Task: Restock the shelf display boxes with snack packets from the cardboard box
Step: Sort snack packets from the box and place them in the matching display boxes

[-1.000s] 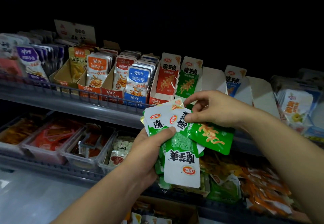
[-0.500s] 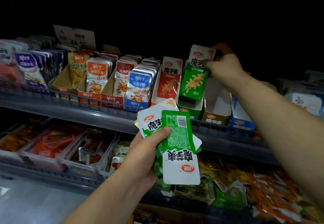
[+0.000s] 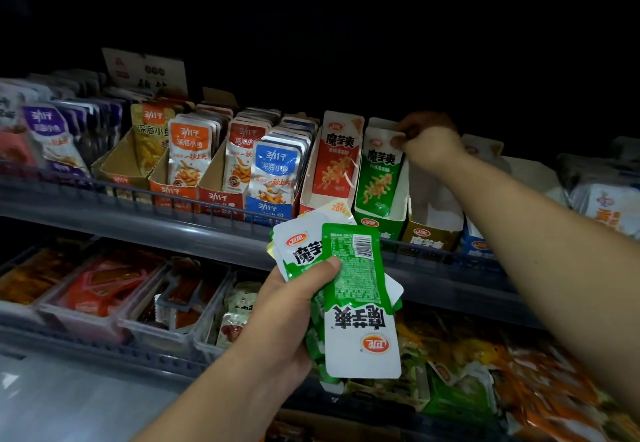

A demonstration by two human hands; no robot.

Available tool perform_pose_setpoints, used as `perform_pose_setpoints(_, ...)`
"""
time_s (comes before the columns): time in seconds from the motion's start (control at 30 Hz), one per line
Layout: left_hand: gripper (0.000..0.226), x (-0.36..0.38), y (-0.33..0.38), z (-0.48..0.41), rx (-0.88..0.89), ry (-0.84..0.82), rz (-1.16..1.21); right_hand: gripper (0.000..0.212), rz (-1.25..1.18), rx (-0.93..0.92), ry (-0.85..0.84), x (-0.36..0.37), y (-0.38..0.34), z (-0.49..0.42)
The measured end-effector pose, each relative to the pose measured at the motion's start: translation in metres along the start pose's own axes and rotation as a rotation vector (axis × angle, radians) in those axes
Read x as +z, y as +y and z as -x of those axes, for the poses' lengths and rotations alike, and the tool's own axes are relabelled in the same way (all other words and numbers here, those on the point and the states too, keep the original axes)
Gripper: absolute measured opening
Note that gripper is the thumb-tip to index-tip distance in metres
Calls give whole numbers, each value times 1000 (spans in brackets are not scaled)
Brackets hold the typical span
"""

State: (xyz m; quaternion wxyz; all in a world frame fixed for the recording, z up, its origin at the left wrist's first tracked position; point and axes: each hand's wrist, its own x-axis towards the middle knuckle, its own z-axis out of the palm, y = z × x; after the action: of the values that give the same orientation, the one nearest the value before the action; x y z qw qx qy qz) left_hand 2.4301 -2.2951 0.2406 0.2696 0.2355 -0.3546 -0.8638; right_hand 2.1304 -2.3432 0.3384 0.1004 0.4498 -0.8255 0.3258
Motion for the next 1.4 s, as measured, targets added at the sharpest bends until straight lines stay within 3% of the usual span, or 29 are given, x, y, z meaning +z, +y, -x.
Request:
perform_pose_setpoints(0.27,35,-2,-3,-1,-2,13,-15,23,-112,72,45,-2,3,-13)
perform_pose_setpoints(0.53,36,-2,-4,-2,-17,13,-8,33,81,22,169,1,5,-5)
perform_pose_setpoints(0.67,36,-2,-3,-2,-9,14,-21,18,36,-89,182,-12,-9,35)
perform_pose_setpoints(0.73,36,-2,-3,-2,-1,21,-30,11,-26,-111,74,-24,-24,73)
perform_pose_setpoints(0.9,45,1,-4,0,30,19,-38,39,-232,82,-559,-46,-52,155)
perform_pose_setpoints(0.97,42,4,-5,3,27,11,-42,45,-328,128,-633,-43,-48,165)
perform_pose_setpoints(1.1,40,7,-6,7,-1,22,-39,27,-415,238,-551,-40,-35,167)
perform_pose_setpoints(1.23,33,6,-2,11,-55,52,-32,37,-618,341,-328,-54,-22,159)
perform_pose_setpoints(1.33,36,6,3,11,-111,63,-25,13,-789,243,-61,-74,-24,158)
perform_pose_setpoints(1.4,31,8,5,13,-158,79,-5,17,-852,153,-4,-77,-27,165)
